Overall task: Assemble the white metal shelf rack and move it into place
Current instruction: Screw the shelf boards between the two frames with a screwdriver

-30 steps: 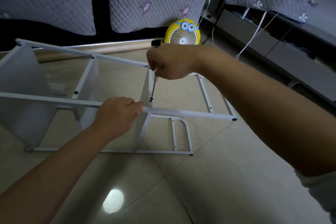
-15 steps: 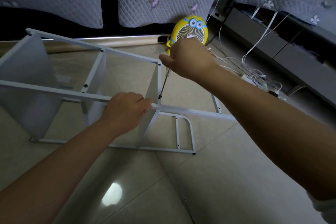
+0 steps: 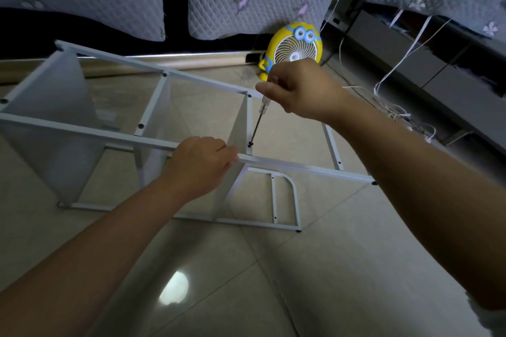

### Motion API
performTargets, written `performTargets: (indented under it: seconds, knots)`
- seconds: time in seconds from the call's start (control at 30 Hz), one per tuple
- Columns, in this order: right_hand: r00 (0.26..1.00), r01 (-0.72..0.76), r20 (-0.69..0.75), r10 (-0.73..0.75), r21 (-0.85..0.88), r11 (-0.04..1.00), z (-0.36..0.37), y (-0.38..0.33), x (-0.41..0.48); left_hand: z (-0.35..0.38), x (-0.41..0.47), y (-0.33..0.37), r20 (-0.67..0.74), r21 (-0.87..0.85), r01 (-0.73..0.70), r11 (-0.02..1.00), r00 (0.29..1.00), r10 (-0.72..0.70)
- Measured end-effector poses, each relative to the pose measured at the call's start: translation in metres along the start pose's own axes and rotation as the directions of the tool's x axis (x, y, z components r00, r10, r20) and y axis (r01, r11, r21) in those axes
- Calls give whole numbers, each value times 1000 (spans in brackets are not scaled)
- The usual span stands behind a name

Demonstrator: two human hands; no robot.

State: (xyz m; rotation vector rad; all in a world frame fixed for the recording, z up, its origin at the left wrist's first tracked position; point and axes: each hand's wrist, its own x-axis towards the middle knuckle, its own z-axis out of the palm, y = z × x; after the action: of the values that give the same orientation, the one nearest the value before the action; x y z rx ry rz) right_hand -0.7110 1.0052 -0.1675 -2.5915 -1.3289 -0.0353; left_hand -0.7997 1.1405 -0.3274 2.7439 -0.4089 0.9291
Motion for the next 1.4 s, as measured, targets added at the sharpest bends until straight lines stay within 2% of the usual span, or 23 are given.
performTargets:
  seconds: [0.17, 0.27, 0.33, 0.47, 0.57, 0.63, 0.8, 0.93, 1.0, 1.07, 1.13, 1.27, 1.4]
  knots:
    - [961, -233, -182, 210, -118, 965, 15, -5, 4, -1, -1, 0, 12, 22, 1, 1000, 1000, -1]
    - [956, -254, -200, 214, -206, 945, 16, -8, 4, -2, -2, 1, -3, 29, 7, 1000, 1000, -7]
    - [981, -162, -140, 133, -217, 963, 15, -7, 3, -2, -2, 2, -10, 33, 3, 999, 1000, -3]
    - [998, 26, 61, -19, -117, 993, 3, -3, -2, -4, -1, 0, 22, 32, 13, 999, 1000, -14]
    - [980, 41, 196, -41, 8, 999, -9, 0, -4, -3, -1, -2, 21, 28, 5, 1000, 1000, -5]
    - [973, 74, 217, -76, 19, 997, -13, 1, -5, -2, -1, -2, 18, 12, 6, 1000, 1000, -7]
    - [989, 116, 100, -109, -68, 991, -5, 4, -4, -2, -1, -1, 26, 10, 12, 1000, 1000, -12]
    - [999, -39, 9, 44, -312, 949, 2, 1, -2, -1, -1, 1, 27, 1, 8, 1000, 1000, -8]
    - [990, -140, -48, 131, -361, 922, 8, -5, -1, -1, -1, 1, 27, -4, 7, 1000, 1000, -7]
    - [985, -173, -77, 155, -395, 902, 12, -9, 1, 0, -1, 0, 22, -3, 5, 1000, 1000, -4]
    - [996, -94, -39, 85, -372, 924, 12, -11, 0, 0, -1, -1, 19, 1, 1, 1000, 1000, -1]
    - [988, 91, 135, -79, -86, 992, -1, -6, -2, 1, -2, -2, 18, 4, -5, 1000, 1000, 5]
    - [975, 198, 125, -185, -101, 975, -8, 3, -3, 3, -2, -3, 9, 6, -9, 1000, 1000, 9]
